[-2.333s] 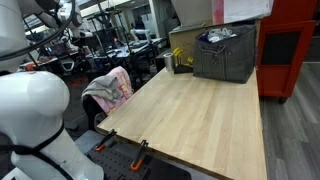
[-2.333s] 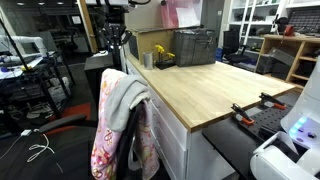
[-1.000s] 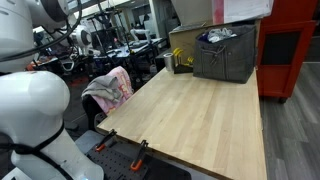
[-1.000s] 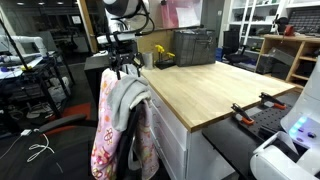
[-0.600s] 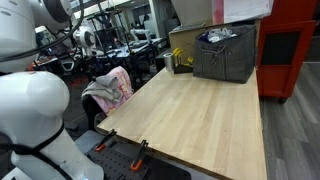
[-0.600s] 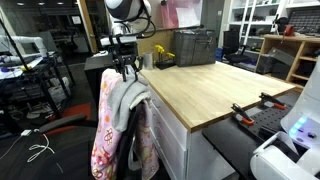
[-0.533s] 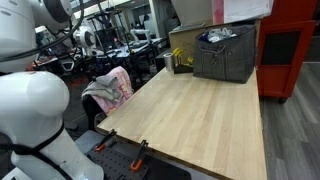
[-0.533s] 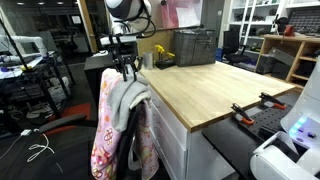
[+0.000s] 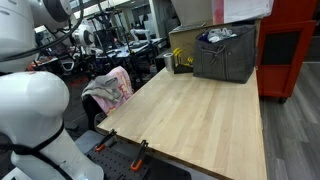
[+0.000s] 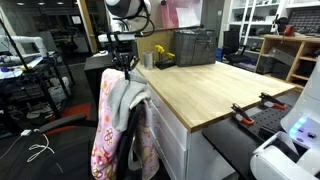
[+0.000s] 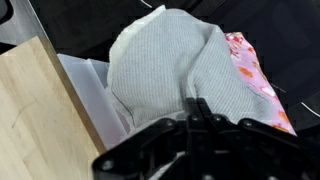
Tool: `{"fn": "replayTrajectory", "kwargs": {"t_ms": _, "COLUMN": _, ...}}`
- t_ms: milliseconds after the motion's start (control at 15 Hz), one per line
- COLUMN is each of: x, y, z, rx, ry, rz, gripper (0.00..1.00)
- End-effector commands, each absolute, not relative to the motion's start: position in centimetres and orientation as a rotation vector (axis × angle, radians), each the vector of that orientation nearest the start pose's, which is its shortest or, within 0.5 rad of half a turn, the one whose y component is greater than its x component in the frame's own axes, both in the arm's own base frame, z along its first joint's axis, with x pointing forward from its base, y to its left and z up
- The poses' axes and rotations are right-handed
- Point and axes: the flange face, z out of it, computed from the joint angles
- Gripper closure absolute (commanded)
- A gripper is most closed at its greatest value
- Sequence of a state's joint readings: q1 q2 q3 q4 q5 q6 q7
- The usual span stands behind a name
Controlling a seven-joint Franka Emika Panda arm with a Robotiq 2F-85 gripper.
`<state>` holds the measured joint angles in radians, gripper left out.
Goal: Remove the grey cloth from the chair and then put it on the table
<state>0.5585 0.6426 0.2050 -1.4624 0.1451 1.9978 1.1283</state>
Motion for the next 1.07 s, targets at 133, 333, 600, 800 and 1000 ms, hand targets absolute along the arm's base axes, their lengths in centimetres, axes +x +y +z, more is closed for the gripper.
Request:
{"fn": "replayTrajectory", "kwargs": {"t_ms": 133, "x": 51.5, "y": 44.9, "z": 35.2, "rx": -2.891, "ry": 0.858, "rz": 0.302, "gripper": 0.99}}
{"fn": "replayTrajectory", "kwargs": {"t_ms": 333, "x": 51.8, "y": 42.0, "z": 36.3, "rx": -2.887, "ry": 0.993, "rz": 0.243, "gripper": 0.99}}
{"fn": "replayTrajectory", "kwargs": {"t_ms": 600, "x": 52.0, "y": 37.2, "z": 37.0, "rx": -2.88, "ry": 1.224, "rz": 0.162, "gripper": 0.99}}
{"fn": "replayTrajectory", "kwargs": {"t_ms": 800, "x": 52.2, "y": 33.7, "z": 36.7, "rx": -2.886, "ry": 1.382, "rz": 0.11, "gripper": 0.99}}
{"fn": "replayTrajectory", "kwargs": {"t_ms": 1000, "x": 52.2, "y": 30.1, "z": 35.6, "rx": -2.876, "ry": 1.529, "rz": 0.105, "gripper": 0.99}}
